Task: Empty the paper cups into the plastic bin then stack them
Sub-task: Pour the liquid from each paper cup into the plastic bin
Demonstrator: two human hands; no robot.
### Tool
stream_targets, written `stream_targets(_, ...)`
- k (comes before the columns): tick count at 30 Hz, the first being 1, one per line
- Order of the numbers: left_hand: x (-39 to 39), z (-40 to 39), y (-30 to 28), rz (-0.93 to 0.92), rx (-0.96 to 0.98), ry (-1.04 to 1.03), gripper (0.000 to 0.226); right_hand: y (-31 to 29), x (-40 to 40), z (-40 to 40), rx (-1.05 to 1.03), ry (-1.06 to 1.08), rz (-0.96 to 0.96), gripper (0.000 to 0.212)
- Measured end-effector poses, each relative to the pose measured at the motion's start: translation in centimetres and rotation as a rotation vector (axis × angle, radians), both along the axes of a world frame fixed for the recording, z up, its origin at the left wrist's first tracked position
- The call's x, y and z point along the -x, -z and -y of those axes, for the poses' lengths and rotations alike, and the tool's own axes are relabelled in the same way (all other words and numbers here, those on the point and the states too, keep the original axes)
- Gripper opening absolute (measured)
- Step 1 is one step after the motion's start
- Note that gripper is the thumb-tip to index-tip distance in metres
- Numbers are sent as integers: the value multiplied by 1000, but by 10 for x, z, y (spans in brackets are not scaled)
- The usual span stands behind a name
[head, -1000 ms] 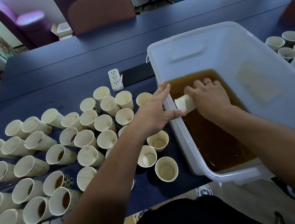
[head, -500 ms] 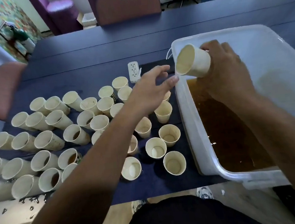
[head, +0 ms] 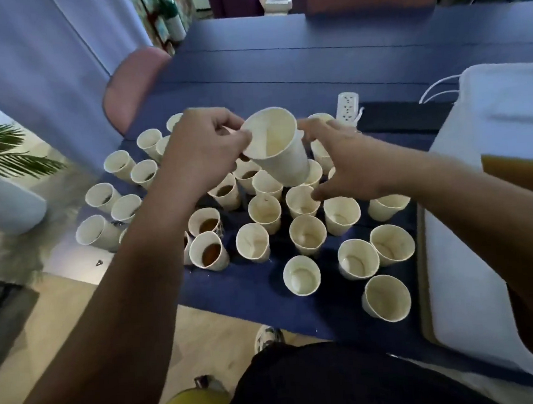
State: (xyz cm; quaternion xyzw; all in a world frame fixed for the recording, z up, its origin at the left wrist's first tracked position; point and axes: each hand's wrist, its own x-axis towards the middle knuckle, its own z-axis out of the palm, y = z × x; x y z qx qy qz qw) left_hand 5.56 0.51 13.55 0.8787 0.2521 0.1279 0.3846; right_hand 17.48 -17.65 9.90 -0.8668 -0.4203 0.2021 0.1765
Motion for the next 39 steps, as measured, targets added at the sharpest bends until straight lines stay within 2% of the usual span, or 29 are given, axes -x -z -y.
stream_targets(5,74,-40,36,-112,95,-256,19,21,10,-53,58,-124,-41,50)
stream_targets(9,131,-54,73,-210,196,-343,9,46,30,-97,102,-235,-17,24)
stream_targets(13,169,-51,115,-355,250,-387,11,74,55,-138,173,-296,48,21)
stream_targets(17,183,-39,151,-413,304,-456,8,109,72,-164,260,-291,106,40)
stream_targets(19,183,-30,164,-425,313,-469,4,117,78,-169,311,-303,135,40)
stream_targets(22,180,-22,181,-400,373,-467,8,125,87,-176,355,-322,162,39)
stream_targets(26,180,-15,196,-330,507,-452,23,139,93,-182,390,-314,166,20)
stream_targets(31,183,-13,202,-324,529,-456,27,143,98,-185,361,-322,187,11)
stream_targets(39,182,-17,205,-340,473,-460,31,129,91,-182,282,-289,229,27)
